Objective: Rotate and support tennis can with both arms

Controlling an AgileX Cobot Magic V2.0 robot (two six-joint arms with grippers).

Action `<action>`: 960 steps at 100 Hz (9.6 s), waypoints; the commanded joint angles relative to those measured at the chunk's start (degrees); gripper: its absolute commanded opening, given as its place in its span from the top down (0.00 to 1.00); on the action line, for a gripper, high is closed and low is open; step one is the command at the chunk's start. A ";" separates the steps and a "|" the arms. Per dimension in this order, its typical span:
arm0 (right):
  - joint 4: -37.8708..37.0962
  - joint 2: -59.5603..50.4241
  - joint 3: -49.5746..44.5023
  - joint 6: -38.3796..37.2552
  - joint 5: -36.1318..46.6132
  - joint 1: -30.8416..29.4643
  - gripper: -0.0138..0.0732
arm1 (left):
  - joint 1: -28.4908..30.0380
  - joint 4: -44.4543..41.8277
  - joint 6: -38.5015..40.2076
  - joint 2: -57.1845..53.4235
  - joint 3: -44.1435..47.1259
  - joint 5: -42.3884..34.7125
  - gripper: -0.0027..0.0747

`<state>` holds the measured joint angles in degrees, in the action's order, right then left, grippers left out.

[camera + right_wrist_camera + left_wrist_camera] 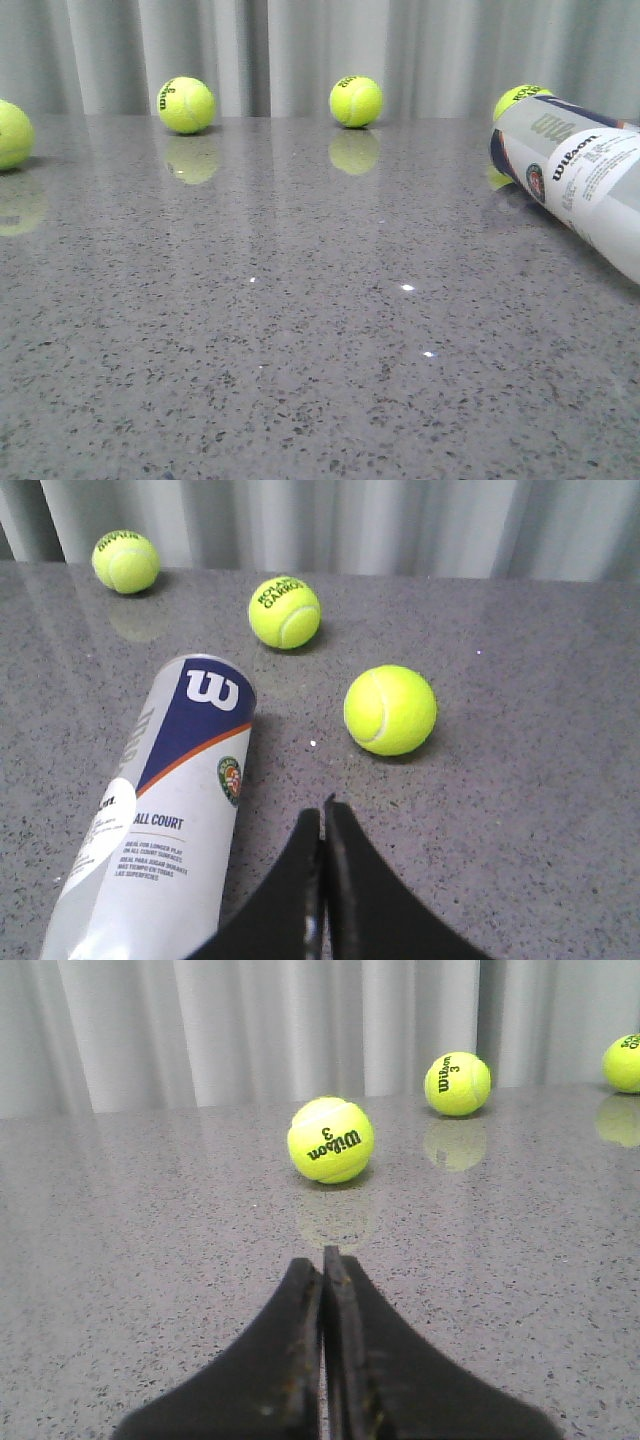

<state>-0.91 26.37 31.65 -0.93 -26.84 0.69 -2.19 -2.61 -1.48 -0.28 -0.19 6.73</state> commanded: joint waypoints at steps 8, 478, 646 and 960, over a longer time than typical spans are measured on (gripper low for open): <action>0.35 6.76 8.72 0.17 -4.10 -0.37 0.56 | 0.03 0.07 0.53 -2.22 2.73 -4.53 0.99; 11.77 65.29 76.40 56.45 -48.70 30.58 0.88 | 0.03 0.07 0.53 -2.22 2.73 -4.53 0.99; 10.91 0.60 5.63 6.76 7.52 15.58 0.91 | 0.03 0.07 0.53 -2.22 2.73 -4.78 0.99; 10.40 -17.77 -8.56 6.81 12.85 15.58 0.91 | -12.04 69.54 -30.83 93.77 -66.62 46.33 0.31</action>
<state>9.69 8.01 21.70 5.59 -18.95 16.59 -12.85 61.50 -31.19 93.77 -63.85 53.11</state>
